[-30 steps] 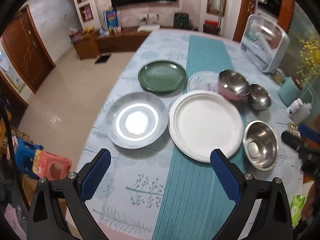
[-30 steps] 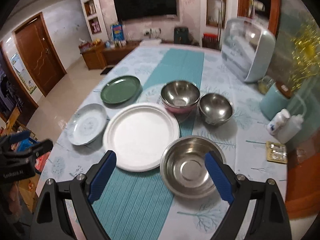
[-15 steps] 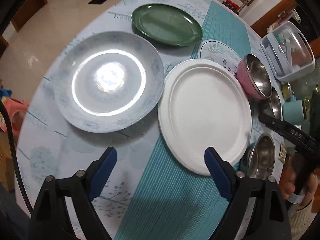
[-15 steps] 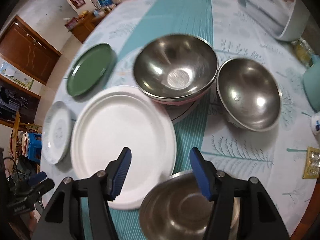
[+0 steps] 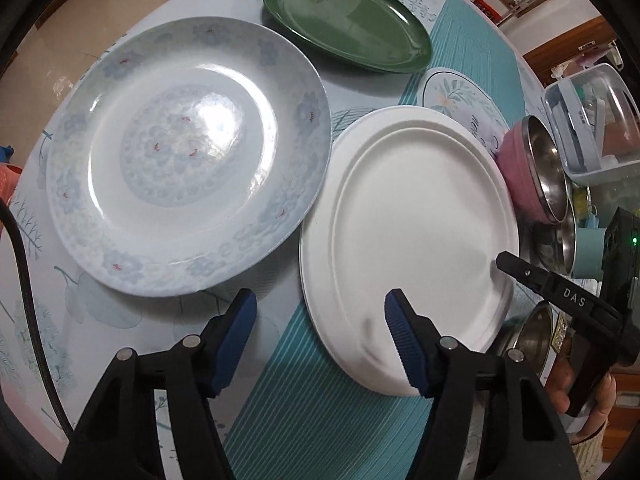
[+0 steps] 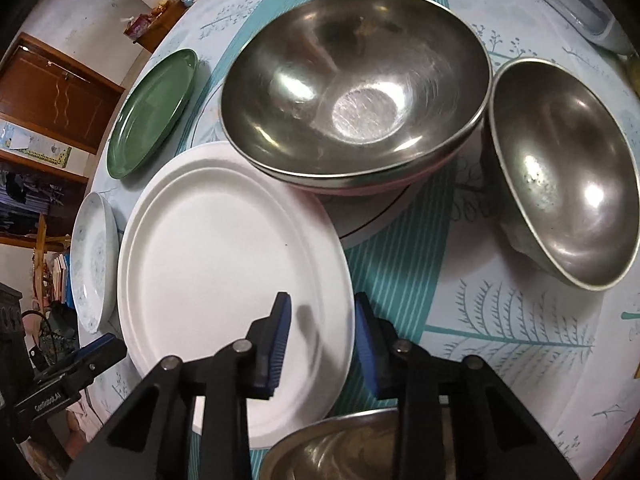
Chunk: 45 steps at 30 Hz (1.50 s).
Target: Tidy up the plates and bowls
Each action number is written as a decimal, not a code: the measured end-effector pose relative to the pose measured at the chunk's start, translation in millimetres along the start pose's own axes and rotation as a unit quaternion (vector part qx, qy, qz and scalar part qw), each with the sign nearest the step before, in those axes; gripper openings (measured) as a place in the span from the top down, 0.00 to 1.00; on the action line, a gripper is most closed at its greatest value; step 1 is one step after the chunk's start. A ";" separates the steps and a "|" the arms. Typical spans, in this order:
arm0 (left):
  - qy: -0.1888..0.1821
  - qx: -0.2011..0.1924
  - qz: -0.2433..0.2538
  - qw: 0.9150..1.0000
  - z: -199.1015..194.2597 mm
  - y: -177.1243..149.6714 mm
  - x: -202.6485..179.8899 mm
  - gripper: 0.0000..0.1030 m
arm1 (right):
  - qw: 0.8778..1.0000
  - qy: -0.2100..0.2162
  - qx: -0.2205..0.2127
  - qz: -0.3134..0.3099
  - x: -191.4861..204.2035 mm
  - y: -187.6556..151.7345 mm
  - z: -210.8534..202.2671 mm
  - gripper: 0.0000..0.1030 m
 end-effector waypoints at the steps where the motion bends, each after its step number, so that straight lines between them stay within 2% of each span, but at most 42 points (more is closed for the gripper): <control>1: -0.001 0.002 -0.002 1.000 2.2 0.9 -0.1 0.43 | 1.000 0.000 -0.002 -0.001 -0.3 0.3 -0.3 0.72; 4: -0.005 0.007 -0.006 1.000 8.0 3.3 -0.1 0.51 | 1.000 -0.001 -0.003 -0.004 -3.5 0.3 0.2 0.77; 6: -0.006 0.015 -0.003 1.000 14.5 4.1 -2.3 0.66 | 1.000 -0.001 -0.003 -0.004 -5.1 0.4 -0.2 0.79; 12: -0.008 0.008 -0.012 1.000 16.7 8.3 -2.2 0.69 | 1.000 0.008 -0.004 -0.001 -8.5 -0.6 -1.6 0.80; 14: -0.010 0.015 -0.010 1.000 18.5 8.1 -3.4 0.73 | 1.000 0.007 -0.004 -0.002 -8.3 -0.1 -1.0 0.80; 17: 0.011 0.009 0.010 1.000 16.6 6.5 -4.8 0.81 | 1.000 -0.002 -0.004 -0.004 -9.7 -0.4 -1.5 0.80; 31: -0.005 0.004 0.016 1.000 -17.1 -7.7 -7.0 0.82 | 1.000 0.011 -0.018 -0.012 -0.2 -8.5 -18.2 0.81; 35: 0.001 -0.019 0.028 0.999 -34.9 -13.0 -6.9 0.82 | 0.999 0.034 -0.033 -0.006 -0.1 -13.0 -29.2 0.81; 39: -0.008 -0.030 0.026 0.999 -54.2 -16.4 -7.4 0.82 | 0.998 0.046 -0.045 -0.002 2.3 -15.6 -41.7 0.81; 45: -0.022 -0.069 0.028 0.997 -104.6 -19.4 5.1 0.81 | 0.995 0.067 -0.067 -0.018 23.4 -21.0 -67.7 0.81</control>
Point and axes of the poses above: each gripper's, at about its wrist camera, not at the fingertips, and z roughly the way its jaws point, x to its left, y to its top, the point moved 8 cm from there along z, roughly the way its jaws point, and after that the axes turned 2 degrees about -z, right-handed, at the moved point
